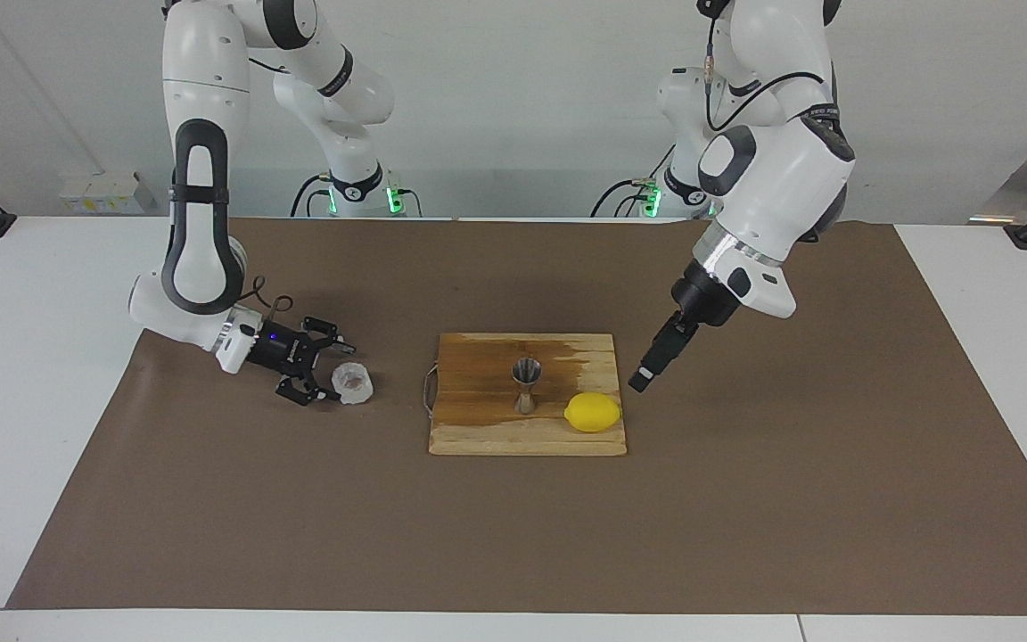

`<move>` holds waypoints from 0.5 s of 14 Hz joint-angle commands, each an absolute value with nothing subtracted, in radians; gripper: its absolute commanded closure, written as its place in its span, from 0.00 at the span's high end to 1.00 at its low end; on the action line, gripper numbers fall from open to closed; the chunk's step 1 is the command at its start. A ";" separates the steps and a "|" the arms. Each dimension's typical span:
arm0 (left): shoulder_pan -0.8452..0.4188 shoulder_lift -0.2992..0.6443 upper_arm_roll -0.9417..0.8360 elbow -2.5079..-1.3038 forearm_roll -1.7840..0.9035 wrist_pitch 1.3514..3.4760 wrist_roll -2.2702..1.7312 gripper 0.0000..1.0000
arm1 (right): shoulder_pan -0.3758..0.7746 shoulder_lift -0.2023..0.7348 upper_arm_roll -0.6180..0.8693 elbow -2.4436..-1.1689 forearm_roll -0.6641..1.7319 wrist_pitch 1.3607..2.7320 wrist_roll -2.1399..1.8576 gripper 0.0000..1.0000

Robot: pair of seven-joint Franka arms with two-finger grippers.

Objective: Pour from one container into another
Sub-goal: 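Withdraw the left gripper while the right gripper reaches the clear cup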

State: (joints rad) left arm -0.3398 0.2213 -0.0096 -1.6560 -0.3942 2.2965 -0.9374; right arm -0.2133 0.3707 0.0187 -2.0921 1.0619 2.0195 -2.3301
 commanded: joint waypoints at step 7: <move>-0.144 0.043 0.011 -1.701 -0.226 1.909 -0.429 1.00 | -0.138 0.373 0.025 -2.102 1.108 2.146 -2.387 1.00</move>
